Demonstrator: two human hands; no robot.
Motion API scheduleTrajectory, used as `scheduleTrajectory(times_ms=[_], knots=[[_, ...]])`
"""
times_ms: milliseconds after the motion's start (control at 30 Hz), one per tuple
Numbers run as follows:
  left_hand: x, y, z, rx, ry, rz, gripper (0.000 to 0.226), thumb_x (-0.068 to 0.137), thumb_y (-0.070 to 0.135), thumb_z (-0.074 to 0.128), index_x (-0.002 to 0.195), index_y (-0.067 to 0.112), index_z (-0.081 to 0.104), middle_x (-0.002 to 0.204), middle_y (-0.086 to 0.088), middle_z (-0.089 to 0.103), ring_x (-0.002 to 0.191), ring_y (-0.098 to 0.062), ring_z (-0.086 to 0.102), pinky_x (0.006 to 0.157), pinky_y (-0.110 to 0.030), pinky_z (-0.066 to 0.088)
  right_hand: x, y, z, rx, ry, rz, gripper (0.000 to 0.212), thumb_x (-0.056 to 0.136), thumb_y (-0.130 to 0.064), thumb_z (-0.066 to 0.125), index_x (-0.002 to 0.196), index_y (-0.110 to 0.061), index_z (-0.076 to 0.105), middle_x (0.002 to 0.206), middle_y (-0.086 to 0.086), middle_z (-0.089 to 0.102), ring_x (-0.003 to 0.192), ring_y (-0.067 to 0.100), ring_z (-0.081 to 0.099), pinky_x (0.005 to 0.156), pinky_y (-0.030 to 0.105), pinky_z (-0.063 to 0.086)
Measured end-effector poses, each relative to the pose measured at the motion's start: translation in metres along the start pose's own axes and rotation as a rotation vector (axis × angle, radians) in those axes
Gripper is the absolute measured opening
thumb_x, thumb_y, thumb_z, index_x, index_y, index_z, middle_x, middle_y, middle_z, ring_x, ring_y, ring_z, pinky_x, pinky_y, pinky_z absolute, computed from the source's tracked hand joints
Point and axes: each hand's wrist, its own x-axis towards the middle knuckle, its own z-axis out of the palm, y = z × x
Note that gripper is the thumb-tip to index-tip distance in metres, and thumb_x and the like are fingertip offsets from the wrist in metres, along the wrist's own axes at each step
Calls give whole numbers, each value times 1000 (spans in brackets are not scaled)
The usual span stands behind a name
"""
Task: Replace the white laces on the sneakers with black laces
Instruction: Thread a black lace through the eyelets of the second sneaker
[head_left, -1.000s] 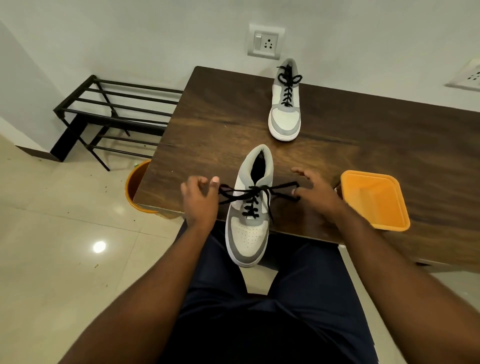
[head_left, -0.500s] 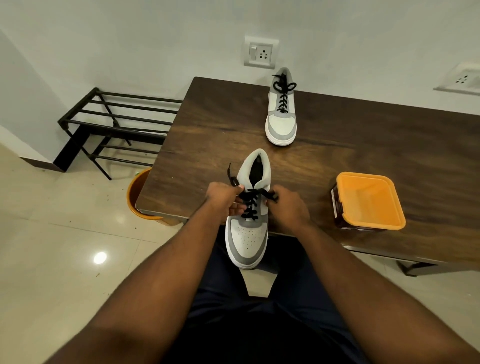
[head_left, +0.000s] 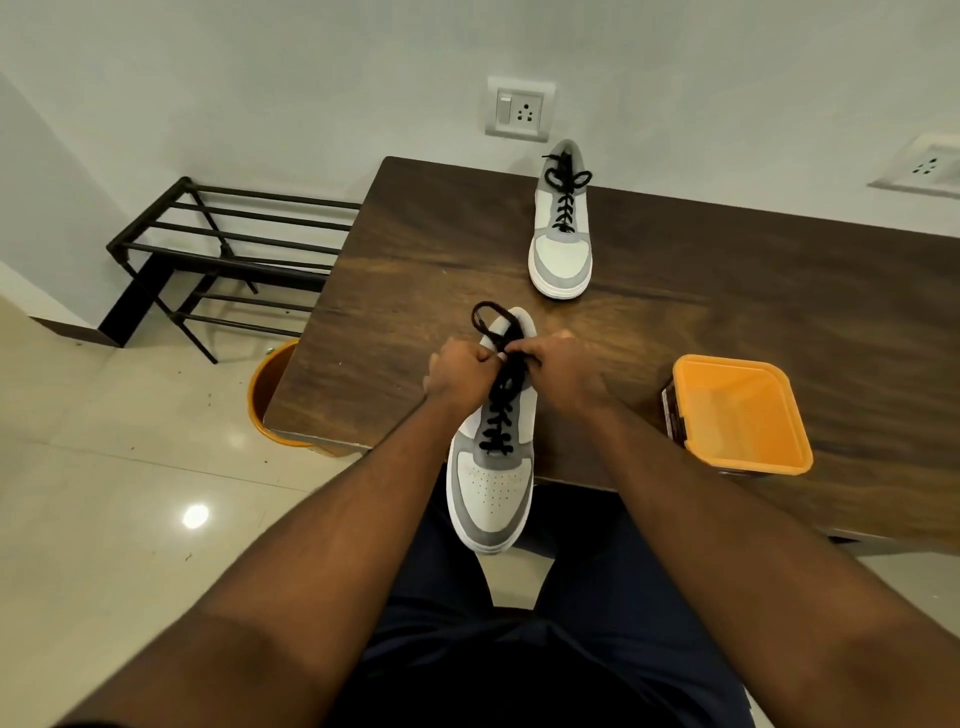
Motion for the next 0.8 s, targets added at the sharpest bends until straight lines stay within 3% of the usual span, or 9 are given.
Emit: scheduleTrajectory(times_ms=[100, 167, 233, 300, 433, 500, 600, 700, 800], knots=[[3, 13, -4, 282, -137, 14, 27, 95, 37, 50, 109, 24, 70, 150, -8, 35, 137, -35, 32, 107, -55, 33, 10, -6, -5, -211, -253, 27, 40, 93, -17, 42, 122, -35, 63, 119, 0, 64, 119, 27, 41, 97, 41, 28], [7, 19, -3, 385, -251, 5, 39, 96, 34, 46, 130, 20, 59, 154, -10, 32, 137, -36, 34, 109, -56, 34, 19, -11, -6, -290, -347, 38, 37, 89, -14, 43, 115, -29, 64, 119, 1, 62, 119, 26, 40, 96, 41, 27], [8, 23, -1, 399, -263, 7, 34, 94, 30, 48, 122, 15, 62, 134, -12, 55, 119, -34, 55, 98, -49, 47, 29, -11, -5, -316, -401, 38, 32, 89, -13, 46, 113, -25, 64, 118, 3, 61, 117, 27, 46, 93, 38, 33], [6, 26, 0, 355, -110, 37, 25, 92, 26, 51, 108, 15, 66, 112, -8, 64, 102, -30, 62, 86, -43, 53, 35, -6, -3, -232, -356, 23, 28, 88, -14, 52, 110, -22, 67, 110, 6, 65, 104, 28, 57, 80, 34, 42], [0, 20, 5, 316, 190, 272, 26, 93, 19, 51, 117, 18, 62, 116, -7, 56, 105, -28, 54, 83, -41, 49, 26, 13, 4, 243, -26, 5, 15, 78, -7, 61, 82, -18, 51, 82, 3, 58, 74, 20, 51, 63, 39, 41], [0, 17, 8, 373, 152, 310, 33, 97, 23, 46, 127, 21, 58, 130, -6, 51, 119, -27, 47, 94, -42, 45, 22, 18, 8, 356, 1, -4, 25, 78, -5, 63, 97, -17, 52, 94, 3, 62, 82, 16, 56, 70, 37, 48], [-1, 17, 7, 418, -2, 267, 40, 99, 32, 37, 133, 21, 55, 159, -4, 21, 145, -29, 19, 111, -55, 27, 22, 21, 13, 278, -6, -30, 46, 82, -12, 66, 125, -24, 54, 118, 0, 60, 103, 15, 59, 87, 35, 51], [3, 16, 0, 416, -166, 200, 49, 98, 32, 36, 142, 16, 46, 164, -1, 6, 150, -28, 4, 115, -61, 17, 26, 22, 16, 100, -32, -64, 27, 88, -20, 63, 115, -16, 68, 115, 4, 52, 99, 20, 57, 86, 41, 51], [7, 17, -6, 363, -172, 132, 57, 92, 32, 45, 145, 10, 43, 162, -4, 18, 149, -28, 14, 112, -57, 23, 25, 20, 12, -88, -45, -149, 18, 90, -21, 58, 99, -15, 72, 108, 4, 50, 96, 23, 53, 80, 43, 50]])
